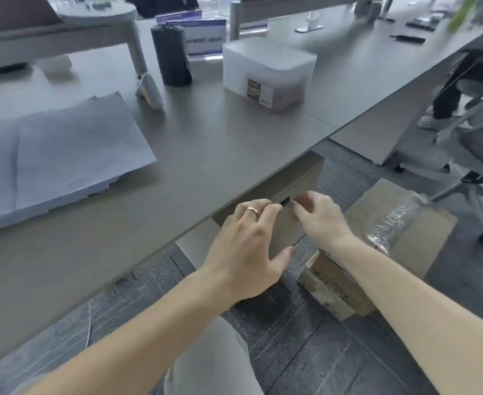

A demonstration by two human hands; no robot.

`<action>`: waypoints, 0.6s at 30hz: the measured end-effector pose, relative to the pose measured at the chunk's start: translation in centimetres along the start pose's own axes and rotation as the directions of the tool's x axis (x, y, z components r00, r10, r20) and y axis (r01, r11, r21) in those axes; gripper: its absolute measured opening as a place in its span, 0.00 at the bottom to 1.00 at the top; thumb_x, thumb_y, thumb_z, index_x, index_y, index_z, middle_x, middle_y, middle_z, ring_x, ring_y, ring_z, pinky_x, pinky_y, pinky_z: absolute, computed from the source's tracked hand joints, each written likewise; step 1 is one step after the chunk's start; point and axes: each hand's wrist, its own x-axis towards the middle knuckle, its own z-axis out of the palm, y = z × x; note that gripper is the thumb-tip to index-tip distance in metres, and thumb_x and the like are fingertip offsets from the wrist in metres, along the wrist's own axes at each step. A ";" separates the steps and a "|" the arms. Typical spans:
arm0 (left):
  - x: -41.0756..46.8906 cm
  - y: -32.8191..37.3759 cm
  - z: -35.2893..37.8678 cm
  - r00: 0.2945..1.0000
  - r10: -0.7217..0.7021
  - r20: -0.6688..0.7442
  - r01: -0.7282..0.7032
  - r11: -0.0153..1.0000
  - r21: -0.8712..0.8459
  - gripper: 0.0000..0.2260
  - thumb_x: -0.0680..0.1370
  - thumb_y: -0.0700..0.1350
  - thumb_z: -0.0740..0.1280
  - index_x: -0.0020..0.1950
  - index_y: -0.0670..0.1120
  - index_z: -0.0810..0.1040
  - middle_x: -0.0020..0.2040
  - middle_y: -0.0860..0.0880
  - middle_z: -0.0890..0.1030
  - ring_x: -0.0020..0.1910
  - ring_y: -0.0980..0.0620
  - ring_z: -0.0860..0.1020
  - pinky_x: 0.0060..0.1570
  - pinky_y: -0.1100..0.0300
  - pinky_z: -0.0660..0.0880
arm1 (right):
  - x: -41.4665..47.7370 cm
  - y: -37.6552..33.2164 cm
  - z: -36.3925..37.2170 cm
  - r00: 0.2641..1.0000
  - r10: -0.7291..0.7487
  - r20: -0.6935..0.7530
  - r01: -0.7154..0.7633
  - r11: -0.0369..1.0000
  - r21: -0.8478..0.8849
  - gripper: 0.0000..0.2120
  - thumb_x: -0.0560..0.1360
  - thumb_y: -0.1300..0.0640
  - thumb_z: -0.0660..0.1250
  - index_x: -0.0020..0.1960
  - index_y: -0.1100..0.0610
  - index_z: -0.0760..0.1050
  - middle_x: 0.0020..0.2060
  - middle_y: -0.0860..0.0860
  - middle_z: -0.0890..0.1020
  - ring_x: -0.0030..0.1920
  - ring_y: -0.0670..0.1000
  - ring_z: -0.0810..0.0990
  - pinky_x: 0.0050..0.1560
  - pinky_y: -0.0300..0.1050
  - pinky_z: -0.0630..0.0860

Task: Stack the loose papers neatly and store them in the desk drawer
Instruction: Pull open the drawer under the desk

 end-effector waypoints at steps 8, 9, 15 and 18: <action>4.4 -4.6 3.6 0.931 -0.310 0.194 0.271 0.940 0.206 0.39 0.78 0.63 0.64 0.83 0.47 0.52 0.82 0.45 0.62 0.79 0.43 0.63 0.73 0.48 0.64 | 6.0 2.8 5.0 0.803 0.479 0.353 -0.587 0.739 0.331 0.14 0.82 0.56 0.62 0.58 0.67 0.78 0.50 0.61 0.86 0.49 0.57 0.87 0.36 0.41 0.84; 4.5 -4.7 3.7 0.932 -0.310 0.189 0.270 0.939 0.211 0.39 0.78 0.63 0.64 0.82 0.47 0.52 0.81 0.45 0.64 0.78 0.42 0.65 0.71 0.48 0.66 | 6.3 2.8 5.4 0.801 0.474 0.365 -0.594 0.704 0.390 0.14 0.83 0.58 0.60 0.59 0.68 0.77 0.49 0.61 0.85 0.50 0.58 0.86 0.35 0.40 0.83; 4.6 -4.5 4.6 0.951 -0.270 0.150 0.216 0.928 0.304 0.41 0.78 0.63 0.63 0.83 0.45 0.50 0.82 0.44 0.59 0.79 0.43 0.60 0.74 0.48 0.61 | 5.5 4.0 6.1 0.888 0.354 0.294 -0.455 0.768 0.451 0.13 0.84 0.58 0.60 0.52 0.68 0.77 0.40 0.61 0.81 0.36 0.55 0.82 0.30 0.37 0.81; 4.4 -3.6 4.9 0.959 -0.248 0.136 0.188 0.919 0.347 0.40 0.77 0.63 0.63 0.82 0.45 0.52 0.82 0.45 0.57 0.80 0.44 0.56 0.76 0.46 0.56 | 4.9 4.6 6.3 0.901 0.307 0.306 -0.426 0.755 0.498 0.13 0.84 0.57 0.60 0.49 0.65 0.77 0.42 0.62 0.83 0.40 0.57 0.84 0.40 0.42 0.85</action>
